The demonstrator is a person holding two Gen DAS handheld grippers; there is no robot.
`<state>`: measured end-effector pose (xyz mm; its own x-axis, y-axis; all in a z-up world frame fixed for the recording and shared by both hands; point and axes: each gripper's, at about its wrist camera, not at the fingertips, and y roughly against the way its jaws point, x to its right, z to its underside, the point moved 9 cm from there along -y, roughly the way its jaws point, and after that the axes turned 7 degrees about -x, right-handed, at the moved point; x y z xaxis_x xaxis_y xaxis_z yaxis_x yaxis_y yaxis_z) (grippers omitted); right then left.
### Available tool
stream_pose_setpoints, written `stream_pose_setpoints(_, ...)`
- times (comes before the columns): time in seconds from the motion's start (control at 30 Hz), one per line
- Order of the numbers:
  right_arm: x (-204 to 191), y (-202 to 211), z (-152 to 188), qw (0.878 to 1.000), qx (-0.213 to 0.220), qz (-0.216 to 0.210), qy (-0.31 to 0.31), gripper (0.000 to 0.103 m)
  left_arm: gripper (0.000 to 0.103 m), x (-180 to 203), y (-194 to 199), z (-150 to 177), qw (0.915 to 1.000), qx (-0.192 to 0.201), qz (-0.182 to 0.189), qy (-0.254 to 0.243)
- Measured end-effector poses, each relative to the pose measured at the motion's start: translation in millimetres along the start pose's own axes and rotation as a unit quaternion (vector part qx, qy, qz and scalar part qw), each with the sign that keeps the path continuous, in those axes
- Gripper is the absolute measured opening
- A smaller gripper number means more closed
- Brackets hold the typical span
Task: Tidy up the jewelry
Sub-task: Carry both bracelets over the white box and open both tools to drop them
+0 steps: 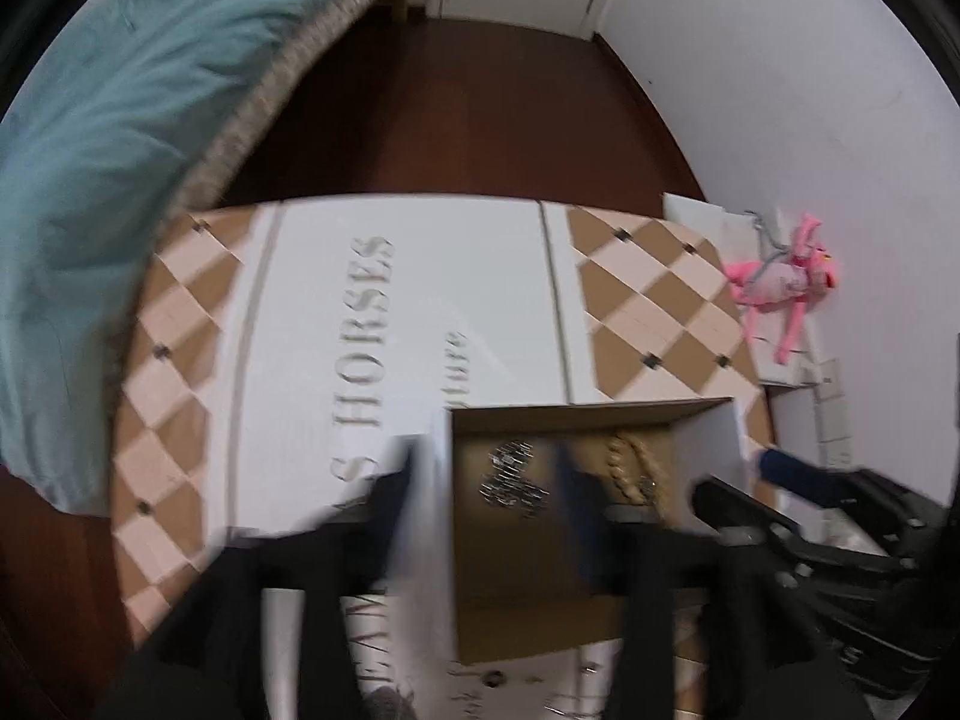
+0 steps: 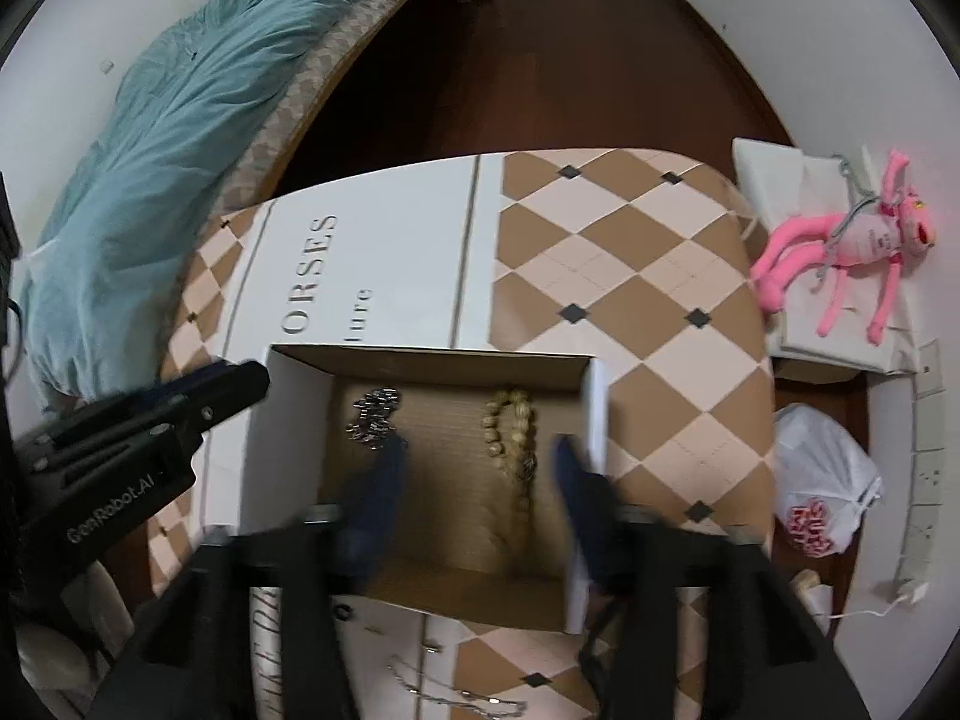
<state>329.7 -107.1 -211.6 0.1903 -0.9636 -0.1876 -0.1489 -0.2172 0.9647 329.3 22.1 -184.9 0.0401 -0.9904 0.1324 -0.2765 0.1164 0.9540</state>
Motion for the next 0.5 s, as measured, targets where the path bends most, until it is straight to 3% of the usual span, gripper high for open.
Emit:
stream_pose_setpoints(0.03, 1, 3, 2, 1.0, 0.003, 0.01, 0.004, 0.07, 0.084, -3, 2, 0, 0.9999, 0.007, -0.008, 0.0)
stream_pose_setpoints(0.1, 3, 7, 6, 0.999, 0.007, 0.032, 0.01, 0.084, 0.085, -10, 7, 5, 0.9992, 0.024, -0.03, -0.004)
stream_pose_setpoints(0.2, 11, 12, 14, 0.997, 0.019, 0.076, 0.012, 0.091, 0.101, -18, 10, 15, 0.9978, 0.04, -0.052, -0.004)
stream_pose_setpoints(0.33, 24, 12, 30, 0.992, 0.029, 0.125, 0.006, 0.1, 0.103, -22, 12, 29, 0.995, 0.062, -0.078, -0.007)
stream_pose_setpoints(0.5, 31, 7, 49, 0.991, 0.028, 0.134, -0.001, 0.101, 0.103, -20, 13, 43, 0.9935, 0.07, -0.09, -0.008)
